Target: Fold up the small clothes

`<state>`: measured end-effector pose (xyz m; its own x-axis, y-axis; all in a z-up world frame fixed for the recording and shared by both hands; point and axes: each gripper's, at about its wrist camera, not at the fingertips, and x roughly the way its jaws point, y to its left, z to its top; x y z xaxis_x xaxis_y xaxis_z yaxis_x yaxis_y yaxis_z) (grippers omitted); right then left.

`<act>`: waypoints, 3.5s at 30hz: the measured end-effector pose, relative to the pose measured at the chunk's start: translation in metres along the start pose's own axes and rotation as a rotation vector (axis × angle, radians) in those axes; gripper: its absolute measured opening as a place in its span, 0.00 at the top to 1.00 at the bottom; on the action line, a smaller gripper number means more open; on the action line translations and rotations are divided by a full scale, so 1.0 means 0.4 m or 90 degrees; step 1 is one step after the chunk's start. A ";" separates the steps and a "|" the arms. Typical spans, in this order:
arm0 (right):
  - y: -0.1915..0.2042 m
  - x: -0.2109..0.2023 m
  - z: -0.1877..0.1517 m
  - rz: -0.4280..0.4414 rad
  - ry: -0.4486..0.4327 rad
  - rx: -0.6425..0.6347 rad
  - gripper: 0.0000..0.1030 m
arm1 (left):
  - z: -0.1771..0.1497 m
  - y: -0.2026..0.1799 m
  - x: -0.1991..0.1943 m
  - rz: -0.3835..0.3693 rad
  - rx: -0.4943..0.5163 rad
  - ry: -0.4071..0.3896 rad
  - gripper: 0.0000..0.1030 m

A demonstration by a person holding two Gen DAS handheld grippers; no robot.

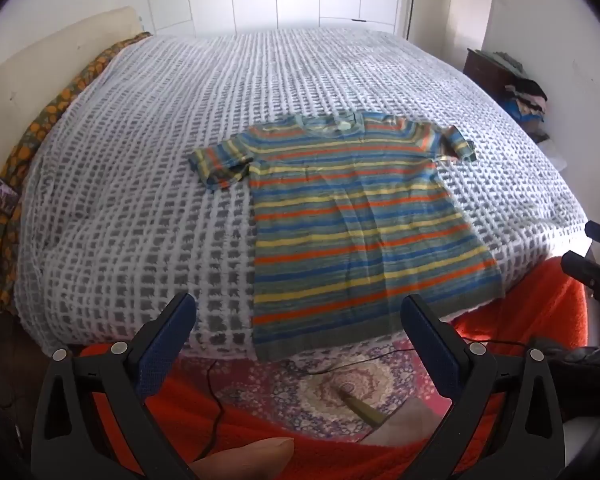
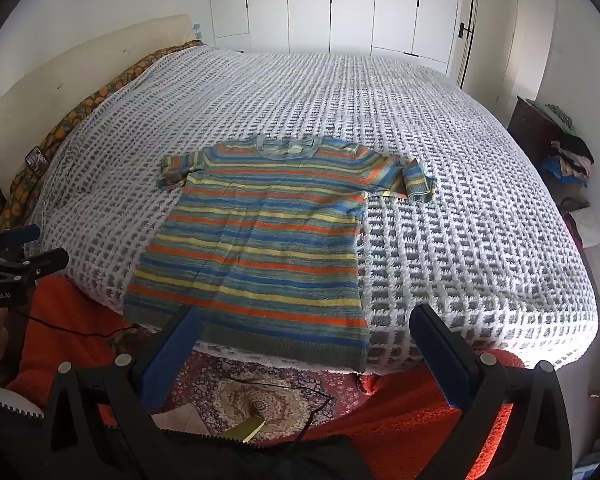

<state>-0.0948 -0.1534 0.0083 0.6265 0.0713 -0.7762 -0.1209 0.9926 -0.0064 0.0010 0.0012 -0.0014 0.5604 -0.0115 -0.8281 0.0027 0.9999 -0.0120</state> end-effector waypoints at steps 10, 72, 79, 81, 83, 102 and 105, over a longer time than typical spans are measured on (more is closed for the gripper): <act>0.019 0.020 -0.009 0.010 0.015 0.002 0.00 | -0.012 -0.011 0.009 0.013 0.018 0.000 0.01; 0.024 0.045 -0.022 -0.016 0.027 0.009 0.00 | -0.016 0.000 0.024 0.033 0.021 0.028 0.01; 0.021 0.046 -0.026 -0.020 0.029 0.013 0.00 | -0.018 -0.006 0.023 0.036 0.023 0.028 0.01; 0.024 0.048 -0.027 -0.018 0.030 0.011 0.00 | -0.019 -0.006 0.023 0.036 0.023 0.027 0.01; 0.027 0.050 -0.027 -0.017 0.032 0.009 0.00 | -0.019 -0.006 0.022 0.035 0.024 0.027 0.01; 0.023 0.065 -0.031 -0.019 0.040 0.014 0.00 | -0.019 0.011 0.045 0.015 -0.004 0.054 0.01; 0.023 0.066 -0.031 -0.019 0.041 0.014 0.00 | -0.018 0.010 0.050 0.014 -0.003 0.059 0.01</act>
<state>-0.0889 -0.1437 -0.0200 0.5787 0.0367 -0.8147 -0.0855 0.9962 -0.0159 0.0064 0.0050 -0.0220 0.4811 0.0093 -0.8766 -0.0129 0.9999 0.0035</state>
